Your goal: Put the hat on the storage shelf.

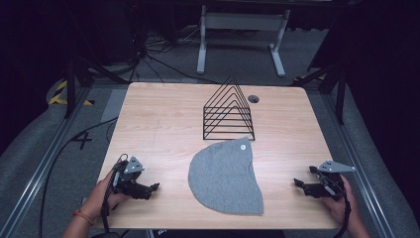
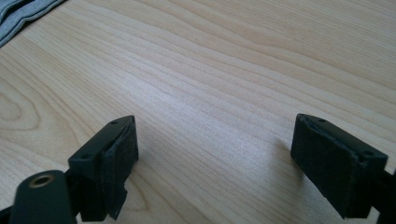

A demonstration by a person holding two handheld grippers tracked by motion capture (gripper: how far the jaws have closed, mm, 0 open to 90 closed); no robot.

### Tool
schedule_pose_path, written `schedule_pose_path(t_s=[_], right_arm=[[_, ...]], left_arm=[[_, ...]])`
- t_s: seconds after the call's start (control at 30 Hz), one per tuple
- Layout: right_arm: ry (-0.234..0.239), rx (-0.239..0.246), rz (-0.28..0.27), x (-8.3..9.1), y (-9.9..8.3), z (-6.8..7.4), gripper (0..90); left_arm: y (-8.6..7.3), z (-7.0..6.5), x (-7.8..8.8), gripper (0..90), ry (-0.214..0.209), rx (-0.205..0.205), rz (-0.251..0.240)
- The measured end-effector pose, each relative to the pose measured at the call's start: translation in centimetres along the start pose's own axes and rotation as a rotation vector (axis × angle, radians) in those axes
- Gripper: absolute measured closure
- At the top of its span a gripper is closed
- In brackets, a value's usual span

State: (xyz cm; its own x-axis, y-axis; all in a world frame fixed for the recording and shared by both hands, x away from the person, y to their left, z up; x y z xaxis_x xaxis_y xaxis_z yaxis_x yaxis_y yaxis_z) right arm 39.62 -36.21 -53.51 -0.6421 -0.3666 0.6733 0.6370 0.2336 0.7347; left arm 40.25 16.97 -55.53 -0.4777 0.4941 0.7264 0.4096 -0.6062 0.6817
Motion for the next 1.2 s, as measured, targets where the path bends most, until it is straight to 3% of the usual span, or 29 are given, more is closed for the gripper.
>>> schedule_pose_path(t_s=[0.07,0.17,0.37,0.4,0.47,0.5,0.57,0.67,0.77,0.8,0.83,0.9,0.93,1.0,1.03,1.07,1.13,1.2], right_arm=[[0.0,0.0,0.0,0.0,0.0,0.0,15.1],[0.0,0.0,0.001,0.0,0.0,0.0,15.0],[0.025,0.026,0.012,0.0,-0.1,0.6,14.8],[0.041,0.049,0.018,0.0,-0.1,0.8,14.8],[0.05,0.06,0.041,0.0,-0.1,0.9,14.9],[0.069,0.081,0.073,0.1,-0.1,0.8,16.4],[0.088,0.086,0.067,0.1,0.2,0.8,27.8],[0.104,0.083,0.043,-0.2,1.2,1.3,33.4],[0.103,0.131,0.05,-0.6,2.1,2.3,40.9],[0.108,0.147,0.05,-0.8,2.6,2.9,42.4],[0.108,0.147,0.05,-0.8,2.6,2.9,42.4],[0.128,0.176,0.045,-1.3,3.8,4.3,47.0],[0.149,0.201,0.03,-2.0,5.3,5.6,49.5],[0.159,0.207,0.027,-2.2,5.9,6.1,50.6],[0.185,0.205,0.025,-2.6,6.6,6.8,51.3],[0.198,0.207,0.03,-3.5,7.8,7.7,52.6],[0.213,0.218,0.029,-4.7,9.1,8.5,55.3],[0.217,0.236,0.023,-5.9,10.3,9.2,59.0]], left_arm=[[0.1,0.2,-0.1,0.0,0.003,-0.019,0.005],[0.2,0.0,-0.2,0.0,-0.01,-0.003,0.001],[0.6,-0.2,-0.3,1.7,-0.052,-0.059,0.04],[0.8,-0.5,-0.3,1.7,-0.066,-0.071,0.052],[1.3,-0.9,-0.4,7.4,-0.076,-0.091,0.049],[1.9,-1.8,-0.6,15.9,-0.111,-0.135,0.045],[2.6,-3.2,-0.8,16.6,-0.149,-0.189,0.044],[4.2,-5.3,-1.2,25.6,-0.163,-0.273,0.029],[6.2,-7.3,-1.5,30.1,-0.188,-0.334,-0.003],[7.4,-8.6,-1.7,30.1,-0.202,-0.364,-0.029],[7.4,-8.6,-1.7,31.7,-0.202,-0.364,-0.029],[8.9,-10.3,-2.2,32.3,-0.228,-0.407,-0.055],[10.2,-11.9,-2.8,33.4,-0.254,-0.43,-0.079],[10.7,-12.7,-3.1,33.4,-0.268,-0.446,-0.078],[11.4,-13.7,-4.0,33.5,-0.256,-0.494,-0.073],[11.9,-14.3,-4.5,33.7,-0.276,-0.506,-0.075],[12.6,-15.2,-5.4,33.2,-0.311,-0.482,-0.071],[13.3,-16.4,-6.0,33.8,-0.331,-0.499,-0.088]])
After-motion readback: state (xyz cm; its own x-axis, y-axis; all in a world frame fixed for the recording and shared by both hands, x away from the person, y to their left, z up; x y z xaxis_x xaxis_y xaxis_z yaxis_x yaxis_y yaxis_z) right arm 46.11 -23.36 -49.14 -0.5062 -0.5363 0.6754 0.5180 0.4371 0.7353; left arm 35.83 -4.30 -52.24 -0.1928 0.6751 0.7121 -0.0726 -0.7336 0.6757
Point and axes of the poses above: each handheld gripper's, and its own axes: x roughly backward along the jaws, y roughly out of its top, z roughly to its left, the point moved 10 cm from there along -x, roughly forward along the jaws, and after that the axes turned 9 degrees about -x, right-handed, at the moved point
